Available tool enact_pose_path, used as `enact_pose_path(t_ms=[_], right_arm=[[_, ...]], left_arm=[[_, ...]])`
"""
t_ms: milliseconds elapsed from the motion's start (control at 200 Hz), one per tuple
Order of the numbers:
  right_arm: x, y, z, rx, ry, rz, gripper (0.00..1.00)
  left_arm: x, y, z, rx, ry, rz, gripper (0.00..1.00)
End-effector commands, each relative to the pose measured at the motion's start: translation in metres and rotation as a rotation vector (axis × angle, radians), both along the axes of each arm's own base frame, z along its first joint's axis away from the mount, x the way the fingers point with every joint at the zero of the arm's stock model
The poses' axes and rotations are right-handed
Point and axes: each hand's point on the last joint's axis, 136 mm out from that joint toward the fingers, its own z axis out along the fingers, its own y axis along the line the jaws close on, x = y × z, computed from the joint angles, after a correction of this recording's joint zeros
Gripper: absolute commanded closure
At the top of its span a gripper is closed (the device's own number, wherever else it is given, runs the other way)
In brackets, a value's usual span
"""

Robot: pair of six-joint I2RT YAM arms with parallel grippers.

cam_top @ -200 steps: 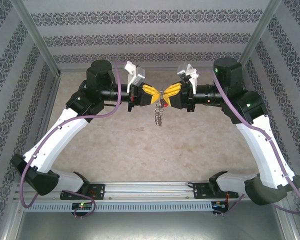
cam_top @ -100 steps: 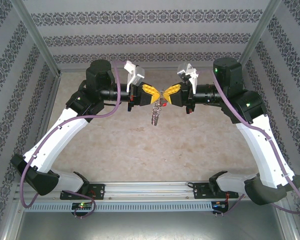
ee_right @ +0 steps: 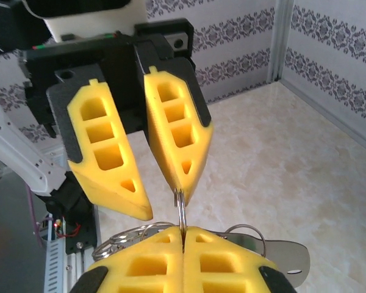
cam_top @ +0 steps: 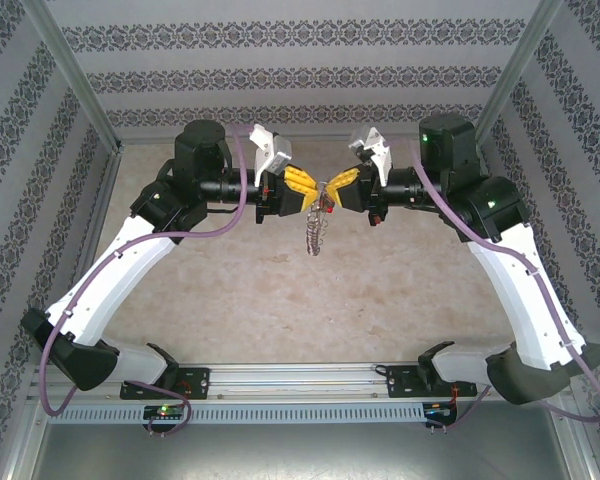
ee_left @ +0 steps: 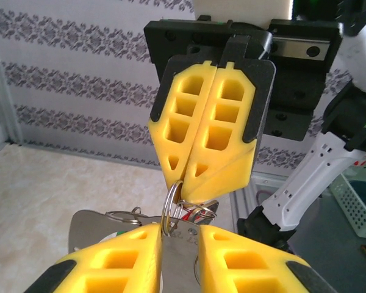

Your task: Put the keys on the keyring

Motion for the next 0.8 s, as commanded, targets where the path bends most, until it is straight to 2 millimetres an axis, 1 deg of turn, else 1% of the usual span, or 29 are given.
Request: enact_pose_path(t_ms=[0, 80, 205, 380, 550, 794], right_arm=[[0.0, -0.002, -0.004, -0.079, -0.05, -0.01, 1.0], [-0.001, 0.0, -0.013, -0.13, -0.049, -0.004, 1.0], [-0.003, 0.002, -0.018, -0.166, -0.056, 0.011, 1.0], [-0.009, 0.005, -0.018, -0.184, -0.091, 0.038, 1.0], [-0.016, 0.008, -0.011, -0.144, -0.116, 0.074, 1.0], [-0.015, 0.01, -0.013, -0.16, -0.116, 0.071, 1.0]], left_arm=[[0.004, 0.009, -0.002, 0.065, -0.052, 0.047, 0.77], [0.006, 0.011, -0.007, 0.095, -0.049, 0.06, 0.76], [0.006, 0.011, -0.015, 0.135, -0.042, 0.062, 0.76], [0.007, 0.013, -0.02, 0.17, -0.05, 0.064, 0.76], [0.004, 0.008, -0.021, 0.171, -0.047, 0.035, 0.74], [-0.001, 0.004, -0.026, 0.193, -0.041, 0.004, 0.72]])
